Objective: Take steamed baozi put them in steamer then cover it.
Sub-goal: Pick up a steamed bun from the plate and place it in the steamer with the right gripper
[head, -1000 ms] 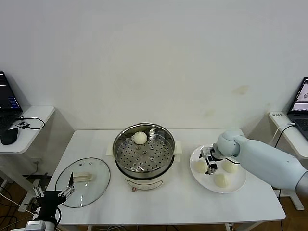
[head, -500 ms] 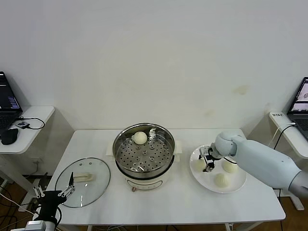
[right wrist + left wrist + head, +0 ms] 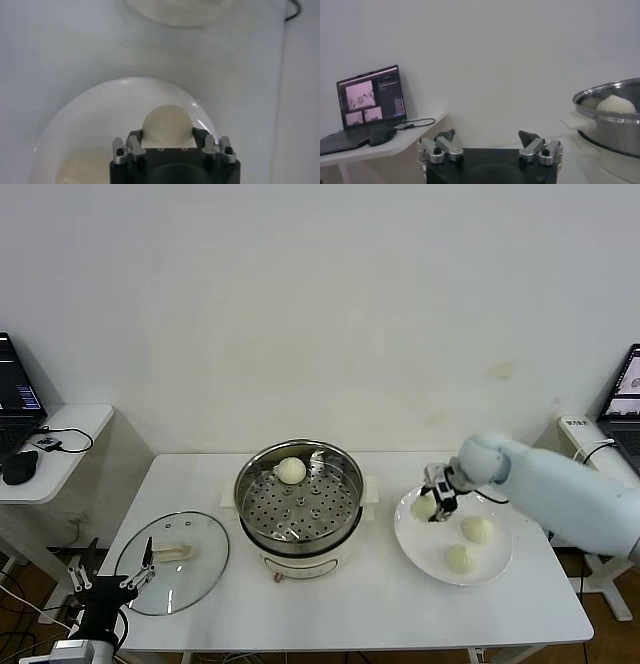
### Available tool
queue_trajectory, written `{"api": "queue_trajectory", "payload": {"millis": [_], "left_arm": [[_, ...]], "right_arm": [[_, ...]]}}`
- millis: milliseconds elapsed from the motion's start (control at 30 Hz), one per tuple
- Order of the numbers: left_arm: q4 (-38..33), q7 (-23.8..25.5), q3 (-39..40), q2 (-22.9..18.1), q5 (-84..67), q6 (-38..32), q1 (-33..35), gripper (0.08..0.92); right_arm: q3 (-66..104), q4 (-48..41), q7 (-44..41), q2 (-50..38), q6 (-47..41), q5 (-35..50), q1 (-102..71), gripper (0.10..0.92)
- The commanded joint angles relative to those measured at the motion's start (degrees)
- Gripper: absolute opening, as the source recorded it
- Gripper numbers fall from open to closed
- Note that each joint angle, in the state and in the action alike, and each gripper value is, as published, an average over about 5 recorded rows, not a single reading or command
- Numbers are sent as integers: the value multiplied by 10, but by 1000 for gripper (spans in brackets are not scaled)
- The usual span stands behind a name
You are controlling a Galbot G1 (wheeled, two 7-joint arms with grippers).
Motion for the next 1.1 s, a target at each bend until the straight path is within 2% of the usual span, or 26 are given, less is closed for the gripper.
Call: {"api": "queue_trajectory", "payload": {"millis": [33,267,433,667,1100], "left_arm": [[-1,0,1,1,0,0,-1,823],[-1,-1,4,6,-2,1,-10,823],[5,-2,2,7,-3,0,-15,823],[10,-2,-2,3,-4,0,-18,823],[12,-3,-12,-5,-4,-1,-16,823]], "right_arm": [[-110,65,-2,1,-38,133,231,636],[-149,87,38,89,-88,238,288,636],[-129,51,78,183,-116,282,241,642],[-100,-24,113,294,-144,297,164,645],[-91,-91,151,375,-180,288,71,645]]}}
